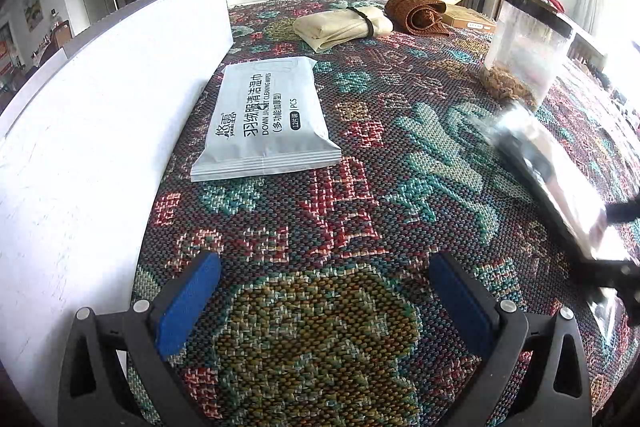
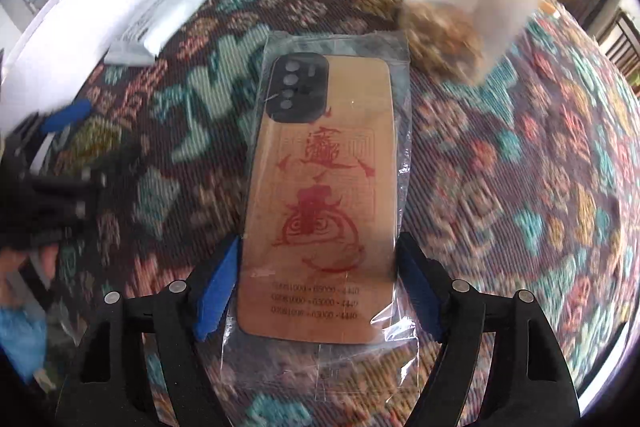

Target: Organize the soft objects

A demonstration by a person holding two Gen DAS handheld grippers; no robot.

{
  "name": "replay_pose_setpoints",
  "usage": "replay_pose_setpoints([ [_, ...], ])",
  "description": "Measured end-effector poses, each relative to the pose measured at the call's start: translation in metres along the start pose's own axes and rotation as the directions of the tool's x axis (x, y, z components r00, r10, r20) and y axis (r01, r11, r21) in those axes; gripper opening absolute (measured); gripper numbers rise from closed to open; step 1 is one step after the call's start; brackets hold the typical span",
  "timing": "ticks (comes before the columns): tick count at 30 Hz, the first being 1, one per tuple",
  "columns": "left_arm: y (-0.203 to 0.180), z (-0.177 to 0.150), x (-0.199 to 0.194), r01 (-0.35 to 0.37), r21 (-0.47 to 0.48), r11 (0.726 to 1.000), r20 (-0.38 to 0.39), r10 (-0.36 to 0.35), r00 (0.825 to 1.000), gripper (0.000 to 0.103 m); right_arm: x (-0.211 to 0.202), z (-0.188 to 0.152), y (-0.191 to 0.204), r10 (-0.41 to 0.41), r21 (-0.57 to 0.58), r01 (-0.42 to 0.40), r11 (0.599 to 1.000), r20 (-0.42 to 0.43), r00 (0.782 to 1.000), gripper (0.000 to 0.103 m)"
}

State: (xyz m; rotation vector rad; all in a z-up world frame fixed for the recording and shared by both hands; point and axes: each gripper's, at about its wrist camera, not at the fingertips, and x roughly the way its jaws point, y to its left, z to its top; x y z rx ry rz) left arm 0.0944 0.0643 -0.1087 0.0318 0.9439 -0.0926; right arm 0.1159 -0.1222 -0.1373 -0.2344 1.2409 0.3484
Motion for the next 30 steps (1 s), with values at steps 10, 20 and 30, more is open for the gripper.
replay_pose_setpoints([
  [10, 0.0, 0.0, 0.0, 0.0, 0.0, 1.0, 0.0, 0.0, 1.0, 0.103, -0.017, -0.031, -0.13, -0.168, 0.359, 0.13, 0.924, 0.076, 0.983, 0.078],
  [20, 0.0, 0.0, 0.0, 0.001, 0.0, 1.0, 0.0, -0.001, 1.0, 0.103, -0.017, 0.032, -0.184, -0.19, 0.467, 0.043, 0.883, 0.273, 0.943, 0.081],
  [30, 0.0, 0.0, 0.0, 0.0, 0.0, 1.0, 0.0, 0.0, 1.0, 0.103, -0.06, -0.028, -0.164, -0.27, 0.467, 0.078, 0.881, 0.36, 0.893, 0.082],
])
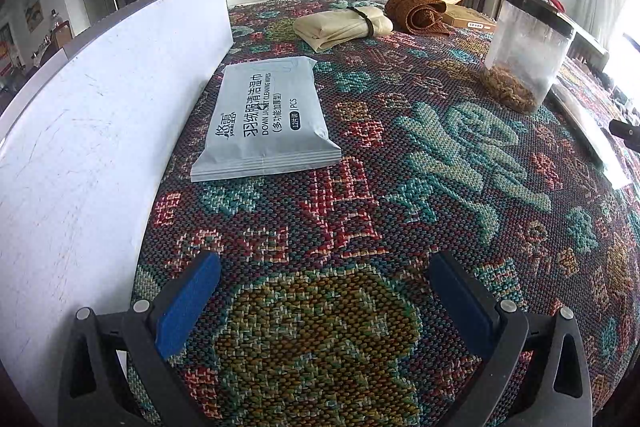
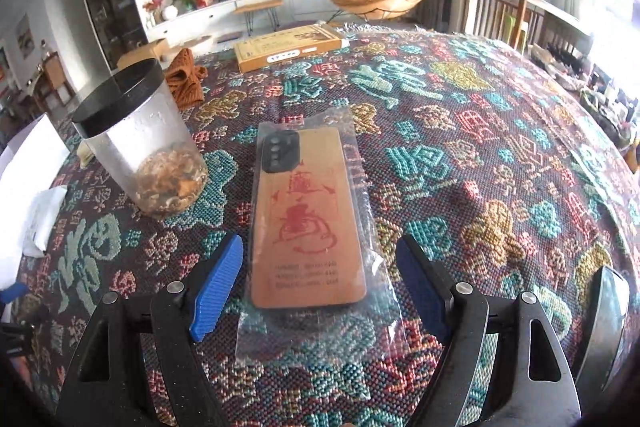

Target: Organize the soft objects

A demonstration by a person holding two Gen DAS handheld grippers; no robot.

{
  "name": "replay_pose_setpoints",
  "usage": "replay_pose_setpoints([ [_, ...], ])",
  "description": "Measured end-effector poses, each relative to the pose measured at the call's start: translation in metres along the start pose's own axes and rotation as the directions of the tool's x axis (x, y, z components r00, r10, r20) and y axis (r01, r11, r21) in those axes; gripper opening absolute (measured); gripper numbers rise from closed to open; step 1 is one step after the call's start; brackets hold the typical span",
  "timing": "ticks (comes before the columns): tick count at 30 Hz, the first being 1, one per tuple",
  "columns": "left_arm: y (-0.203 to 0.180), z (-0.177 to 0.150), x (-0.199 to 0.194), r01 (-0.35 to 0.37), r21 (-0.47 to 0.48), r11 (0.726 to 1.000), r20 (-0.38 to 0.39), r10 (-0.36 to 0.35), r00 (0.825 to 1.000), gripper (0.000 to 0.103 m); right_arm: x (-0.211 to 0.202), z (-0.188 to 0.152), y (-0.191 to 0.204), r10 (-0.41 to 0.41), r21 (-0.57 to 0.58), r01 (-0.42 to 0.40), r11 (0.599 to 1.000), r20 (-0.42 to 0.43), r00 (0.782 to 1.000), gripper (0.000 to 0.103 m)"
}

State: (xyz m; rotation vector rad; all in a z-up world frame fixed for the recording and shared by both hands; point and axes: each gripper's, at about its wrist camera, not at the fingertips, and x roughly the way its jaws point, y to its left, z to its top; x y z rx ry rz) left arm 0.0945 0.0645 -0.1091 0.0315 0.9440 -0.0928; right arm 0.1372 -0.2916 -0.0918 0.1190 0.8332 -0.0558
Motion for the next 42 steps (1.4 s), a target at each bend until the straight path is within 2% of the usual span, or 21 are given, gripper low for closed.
replay_pose_setpoints([
  [3, 0.0, 0.0, 0.0, 0.0, 0.0, 1.0, 0.0, 0.0, 1.0, 0.103, -0.011, -0.017, -0.004, -0.008, 0.035, 0.009, 0.999, -0.04, 0.999, 0.082],
  [8, 0.0, 0.0, 0.0, 0.0, 0.0, 1.0, 0.0, 0.0, 1.0, 0.103, -0.014, -0.058, 0.007, -0.02, 0.008, 0.021, 1.0, -0.116, 0.993, 0.081],
  [10, 0.0, 0.0, 0.0, 0.0, 0.0, 1.0, 0.0, 0.0, 1.0, 0.103, -0.015, -0.056, 0.012, -0.053, -0.009, 0.053, 0.999, -0.114, 0.992, 0.082],
  [12, 0.0, 0.0, 0.0, 0.0, 0.0, 1.0, 0.0, 0.0, 1.0, 0.103, -0.017, -0.056, 0.014, -0.032, -0.001, 0.032, 0.999, -0.103, 0.994, 0.082],
  [18, 0.0, 0.0, 0.0, 0.0, 0.0, 1.0, 0.0, 0.0, 1.0, 0.103, 0.0, -0.062, 0.022, -0.088, -0.047, 0.081, 0.996, -0.177, 0.98, 0.083],
  [24, 0.0, 0.0, 0.0, 0.0, 0.0, 1.0, 0.0, 0.0, 1.0, 0.103, 0.002, -0.065, 0.019, -0.096, -0.023, 0.094, 0.995, -0.164, 0.982, 0.09],
  [33, 0.0, 0.0, 0.0, -0.002, 0.0, 1.0, -0.001, 0.002, 1.0, 0.103, 0.002, -0.064, 0.019, -0.103, -0.02, 0.101, 0.995, -0.158, 0.982, 0.091],
  [35, -0.001, 0.009, 0.002, -0.025, -0.005, 1.0, -0.028, 0.025, 0.999, 0.103, 0.002, -0.064, 0.019, -0.103, -0.021, 0.101, 0.995, -0.158, 0.982, 0.091],
  [37, 0.0, 0.026, 0.0, -0.023, -0.028, 0.999, -0.012, 0.023, 1.0, 0.103, 0.002, -0.064, 0.019, -0.103, -0.021, 0.101, 0.995, -0.157, 0.982, 0.091],
  [39, 0.004, 0.047, 0.001, -0.024, -0.075, 0.997, 0.009, 0.025, 1.0, 0.103, 0.002, -0.064, 0.018, -0.103, -0.02, 0.101, 0.995, -0.156, 0.982, 0.091],
  [42, 0.015, 0.075, 0.023, -0.008, -0.167, 0.986, -0.031, 0.003, 1.0, 0.103, 0.002, -0.063, 0.019, -0.103, -0.019, 0.101, 0.995, -0.156, 0.982, 0.092],
])
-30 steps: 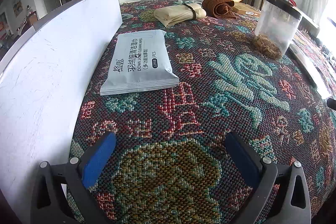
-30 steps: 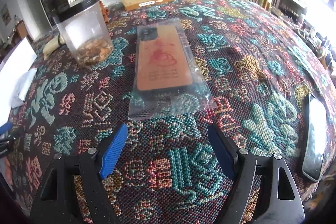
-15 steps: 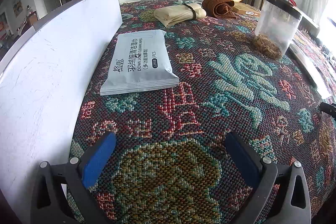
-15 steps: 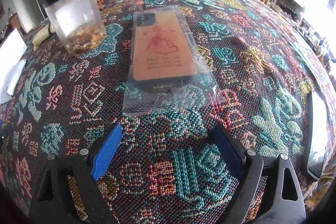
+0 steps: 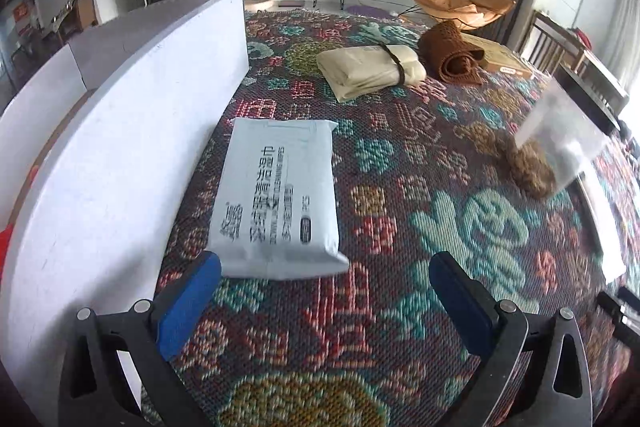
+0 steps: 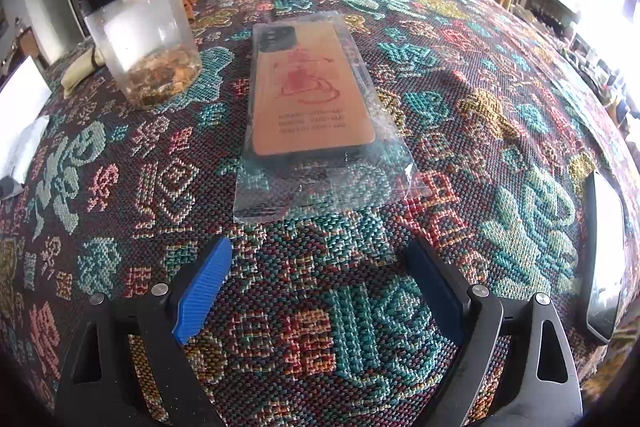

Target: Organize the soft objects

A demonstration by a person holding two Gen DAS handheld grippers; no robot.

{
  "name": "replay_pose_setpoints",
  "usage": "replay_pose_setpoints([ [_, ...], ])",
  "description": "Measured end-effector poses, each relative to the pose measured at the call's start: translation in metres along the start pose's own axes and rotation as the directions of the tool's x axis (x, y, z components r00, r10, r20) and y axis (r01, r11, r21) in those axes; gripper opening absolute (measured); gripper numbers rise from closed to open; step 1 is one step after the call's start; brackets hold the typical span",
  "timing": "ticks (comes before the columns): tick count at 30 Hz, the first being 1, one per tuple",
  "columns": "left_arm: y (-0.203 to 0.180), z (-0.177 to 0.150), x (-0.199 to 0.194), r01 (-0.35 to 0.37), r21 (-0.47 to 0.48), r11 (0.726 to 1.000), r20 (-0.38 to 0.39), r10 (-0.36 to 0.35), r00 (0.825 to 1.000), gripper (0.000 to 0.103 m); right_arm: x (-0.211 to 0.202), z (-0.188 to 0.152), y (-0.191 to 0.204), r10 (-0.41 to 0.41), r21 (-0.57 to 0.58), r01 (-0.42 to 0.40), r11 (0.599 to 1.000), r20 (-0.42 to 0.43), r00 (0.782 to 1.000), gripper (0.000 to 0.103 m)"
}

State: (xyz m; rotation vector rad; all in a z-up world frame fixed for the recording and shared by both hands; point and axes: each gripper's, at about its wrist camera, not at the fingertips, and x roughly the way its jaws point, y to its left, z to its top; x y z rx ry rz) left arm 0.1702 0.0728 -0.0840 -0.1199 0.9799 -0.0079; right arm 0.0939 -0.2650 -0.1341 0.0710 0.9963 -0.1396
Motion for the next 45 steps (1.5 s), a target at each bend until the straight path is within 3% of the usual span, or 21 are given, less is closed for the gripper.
replay_pose_setpoints([
  [4, 0.006, 0.023, 0.029, -0.096, -0.059, 0.994, -0.023, 0.095, 0.995, 0.103, 0.0, 0.0, 0.0, 0.0, 0.0, 0.0, 1.0, 0.0, 1.0, 0.092],
  [8, 0.0, 0.027, 0.043, -0.194, -0.028, 0.981, -0.054, 0.192, 0.98, 0.103, 0.0, 0.0, 0.0, 0.001, 0.0, -0.001, 1.0, 0.001, 1.0, 0.092],
  [11, 0.003, 0.028, 0.043, -0.184, -0.039, 0.982, -0.05, 0.182, 0.982, 0.103, 0.0, 0.0, 0.0, 0.001, 0.003, -0.001, 1.0, 0.003, 1.0, 0.092],
  [14, 0.005, 0.027, 0.039, -0.119, -0.047, 0.992, -0.022, 0.118, 0.993, 0.102, 0.0, 0.001, 0.001, 0.001, 0.004, -0.001, 1.0, 0.005, 1.0, 0.092],
  [16, 0.0, 0.024, 0.029, -0.007, -0.028, 1.0, 0.023, 0.007, 1.0, 0.097, 0.0, 0.001, 0.001, 0.001, 0.004, -0.001, 1.0, 0.005, 1.0, 0.092],
  [18, -0.015, 0.02, 0.019, 0.118, 0.042, 0.992, 0.035, -0.119, 0.992, 0.095, 0.0, 0.002, 0.001, 0.001, 0.005, -0.001, 1.0, 0.007, 1.0, 0.092],
  [19, -0.023, 0.019, 0.015, 0.144, 0.079, 0.986, 0.032, -0.147, 0.989, 0.095, 0.001, 0.002, 0.001, 0.0, 0.007, 0.0, 1.0, 0.008, 1.0, 0.092],
  [24, -0.041, 0.019, 0.013, 0.091, 0.192, 0.977, 0.026, -0.097, 0.995, 0.096, 0.001, 0.002, 0.001, -0.001, 0.008, 0.001, 1.0, 0.01, 1.0, 0.092],
  [27, -0.04, 0.024, 0.021, -0.021, 0.262, 0.965, 0.031, 0.013, 0.999, 0.096, 0.001, 0.002, 0.001, -0.001, 0.008, 0.0, 1.0, 0.01, 1.0, 0.092],
  [29, -0.033, 0.028, 0.028, -0.046, 0.268, 0.962, 0.038, 0.037, 0.999, 0.1, 0.001, 0.002, 0.001, -0.001, 0.008, 0.0, 1.0, 0.01, 1.0, 0.092],
  [31, -0.026, 0.032, 0.046, -0.021, 0.263, 0.965, -0.025, 0.028, 0.999, 0.103, 0.001, 0.002, 0.001, 0.0, 0.008, 0.0, 1.0, 0.01, 1.0, 0.092],
  [34, -0.016, 0.037, 0.052, 0.053, 0.17, 0.984, -0.082, -0.04, 0.996, 0.102, 0.001, 0.002, 0.001, 0.0, 0.008, 0.0, 1.0, 0.011, 1.0, 0.092],
  [35, -0.017, 0.037, 0.048, 0.11, 0.151, 0.982, -0.095, -0.096, 0.991, 0.102, 0.001, 0.002, 0.002, 0.0, 0.008, 0.0, 1.0, 0.011, 1.0, 0.092],
  [37, -0.027, 0.03, 0.039, 0.241, 0.15, 0.959, -0.123, -0.224, 0.967, 0.102, 0.001, 0.002, 0.001, 0.0, 0.009, 0.0, 1.0, 0.012, 1.0, 0.092],
  [38, -0.036, 0.026, 0.037, 0.269, 0.182, 0.946, -0.135, -0.247, 0.96, 0.102, 0.001, 0.003, 0.001, 0.0, 0.01, 0.0, 1.0, 0.014, 1.0, 0.092],
  [39, -0.046, 0.021, 0.035, 0.253, 0.225, 0.941, -0.132, -0.227, 0.965, 0.102, 0.001, 0.003, 0.001, 0.0, 0.011, 0.0, 1.0, 0.015, 1.0, 0.092],
  [42, -0.066, 0.008, 0.041, 0.098, 0.314, 0.944, -0.076, -0.078, 0.994, 0.103, 0.002, 0.004, 0.001, -0.001, 0.012, 0.0, 1.0, 0.017, 1.0, 0.092],
  [45, -0.065, 0.005, 0.04, 0.068, 0.263, 0.962, -0.007, -0.069, 0.998, 0.103, 0.001, 0.004, 0.002, -0.001, 0.012, 0.001, 1.0, 0.016, 1.0, 0.092],
])
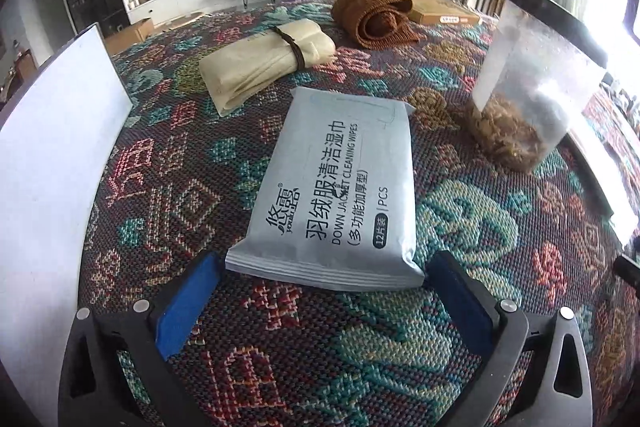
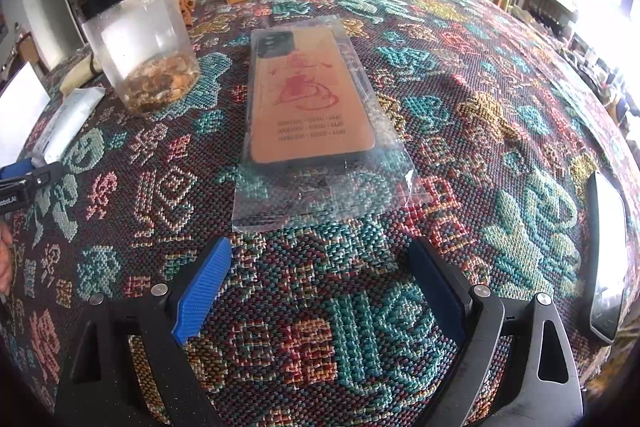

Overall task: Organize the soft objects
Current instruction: 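Move the left gripper onto the white cleaning-wipes packet and grasp it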

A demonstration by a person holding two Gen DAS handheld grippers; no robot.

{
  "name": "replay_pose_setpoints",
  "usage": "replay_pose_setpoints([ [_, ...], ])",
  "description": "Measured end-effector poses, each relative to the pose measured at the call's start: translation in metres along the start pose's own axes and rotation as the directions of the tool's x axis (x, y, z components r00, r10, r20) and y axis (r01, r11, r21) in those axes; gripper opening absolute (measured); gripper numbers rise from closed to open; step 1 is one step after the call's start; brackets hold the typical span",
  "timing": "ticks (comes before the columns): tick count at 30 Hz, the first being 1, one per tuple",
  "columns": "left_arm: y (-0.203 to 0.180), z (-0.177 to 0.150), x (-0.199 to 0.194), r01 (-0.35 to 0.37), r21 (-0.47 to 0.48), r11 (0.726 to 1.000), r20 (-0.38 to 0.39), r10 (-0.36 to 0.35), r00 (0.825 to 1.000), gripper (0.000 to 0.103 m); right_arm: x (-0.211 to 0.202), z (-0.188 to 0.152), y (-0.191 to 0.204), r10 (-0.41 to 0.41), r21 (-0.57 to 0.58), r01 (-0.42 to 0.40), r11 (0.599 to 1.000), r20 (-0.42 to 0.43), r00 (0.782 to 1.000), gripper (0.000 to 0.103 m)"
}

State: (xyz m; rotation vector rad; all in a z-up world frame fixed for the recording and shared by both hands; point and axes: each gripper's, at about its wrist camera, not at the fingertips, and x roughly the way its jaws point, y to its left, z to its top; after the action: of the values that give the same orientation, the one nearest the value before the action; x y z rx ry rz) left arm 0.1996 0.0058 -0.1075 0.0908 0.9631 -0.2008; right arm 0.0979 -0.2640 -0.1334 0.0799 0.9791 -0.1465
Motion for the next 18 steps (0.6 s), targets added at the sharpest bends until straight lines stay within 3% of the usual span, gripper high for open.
replay_pose_setpoints([
  [18, 0.0029, 0.0015, 0.0035, -0.013, -0.017, 1.0, 0.015, 0.013, 1.0, 0.103, 0.0064, 0.0041, 0.0037, -0.013, 0.019, 0.012, 1.0, 0.038, 0.999, 0.096],
])
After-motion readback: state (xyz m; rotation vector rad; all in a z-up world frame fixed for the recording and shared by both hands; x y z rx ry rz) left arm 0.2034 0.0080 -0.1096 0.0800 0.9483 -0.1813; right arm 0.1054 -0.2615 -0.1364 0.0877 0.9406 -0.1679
